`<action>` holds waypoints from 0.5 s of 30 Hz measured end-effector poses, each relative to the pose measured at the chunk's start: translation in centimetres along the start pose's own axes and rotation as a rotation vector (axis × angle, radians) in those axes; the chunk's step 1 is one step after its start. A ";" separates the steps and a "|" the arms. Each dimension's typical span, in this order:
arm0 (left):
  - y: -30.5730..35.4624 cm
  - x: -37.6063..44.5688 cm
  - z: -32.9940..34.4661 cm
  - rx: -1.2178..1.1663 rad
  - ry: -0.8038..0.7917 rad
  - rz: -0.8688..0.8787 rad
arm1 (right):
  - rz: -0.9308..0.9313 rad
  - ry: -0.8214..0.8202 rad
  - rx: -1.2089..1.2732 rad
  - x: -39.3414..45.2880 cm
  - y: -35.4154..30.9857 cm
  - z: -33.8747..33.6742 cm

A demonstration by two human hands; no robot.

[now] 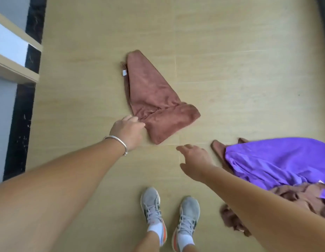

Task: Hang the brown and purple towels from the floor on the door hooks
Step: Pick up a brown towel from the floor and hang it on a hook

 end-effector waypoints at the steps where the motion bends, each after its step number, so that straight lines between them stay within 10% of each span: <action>1: -0.2 -0.3 2.1 0.002 -0.024 0.002 | 0.033 -0.004 -0.031 0.0 1.2 1.4; 15: -0.2 4.1 22.2 -0.034 -0.049 -0.040 | 0.022 0.048 -0.616 10.1 8.3 10.4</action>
Point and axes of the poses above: each hand's wrist, its own x-axis towards the middle knuckle, its own z-axis out of the palm, y = z × x, the point moved 3 cm from there along x, towards the middle knuckle, and after that the axes turned 15 degrees about -x, right-handed, at the moved point
